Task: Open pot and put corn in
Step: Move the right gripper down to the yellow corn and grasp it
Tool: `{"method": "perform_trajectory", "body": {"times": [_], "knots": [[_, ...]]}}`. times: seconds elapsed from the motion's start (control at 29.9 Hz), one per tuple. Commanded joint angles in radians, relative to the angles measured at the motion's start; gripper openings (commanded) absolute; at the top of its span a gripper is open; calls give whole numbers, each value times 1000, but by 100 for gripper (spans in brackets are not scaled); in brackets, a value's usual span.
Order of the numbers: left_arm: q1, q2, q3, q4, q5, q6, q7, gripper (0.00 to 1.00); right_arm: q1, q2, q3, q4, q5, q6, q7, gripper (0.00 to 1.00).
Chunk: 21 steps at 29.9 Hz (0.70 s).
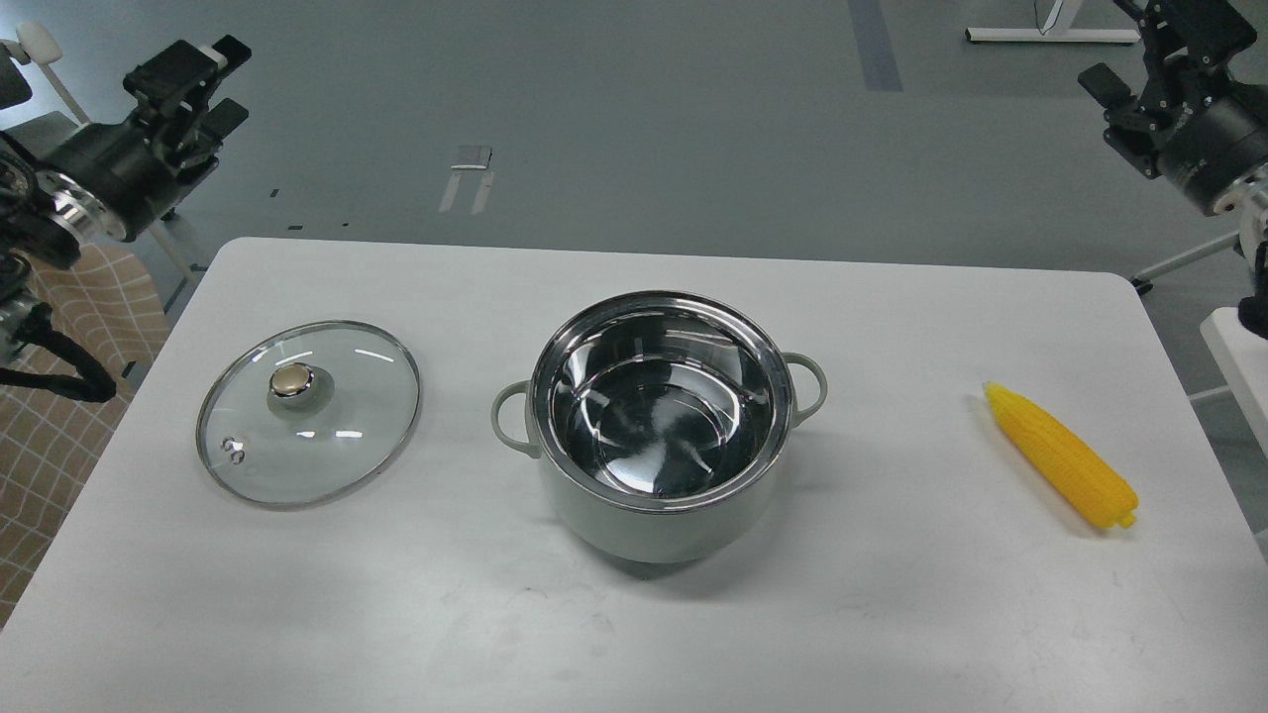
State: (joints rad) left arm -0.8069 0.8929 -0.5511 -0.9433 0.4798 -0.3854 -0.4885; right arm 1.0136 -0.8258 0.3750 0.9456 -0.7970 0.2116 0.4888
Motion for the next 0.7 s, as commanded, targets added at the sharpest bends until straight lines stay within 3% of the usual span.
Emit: {"method": "perform_trajectory", "body": {"times": [0.0, 0.23, 0.67], "knots": [[-3, -6, -35, -35, -87, -79, 0, 89, 11, -90, -77, 76, -275, -6, 0, 100], [-3, -68, -38, -51, -92, -73, 0, 91, 8, -161, -252, 90, -785, -87, 0, 100], [6, -88, -38, -78, -90, -70, 0, 95, -93, -43, -380, -51, -921, -147, 0, 100]]}}
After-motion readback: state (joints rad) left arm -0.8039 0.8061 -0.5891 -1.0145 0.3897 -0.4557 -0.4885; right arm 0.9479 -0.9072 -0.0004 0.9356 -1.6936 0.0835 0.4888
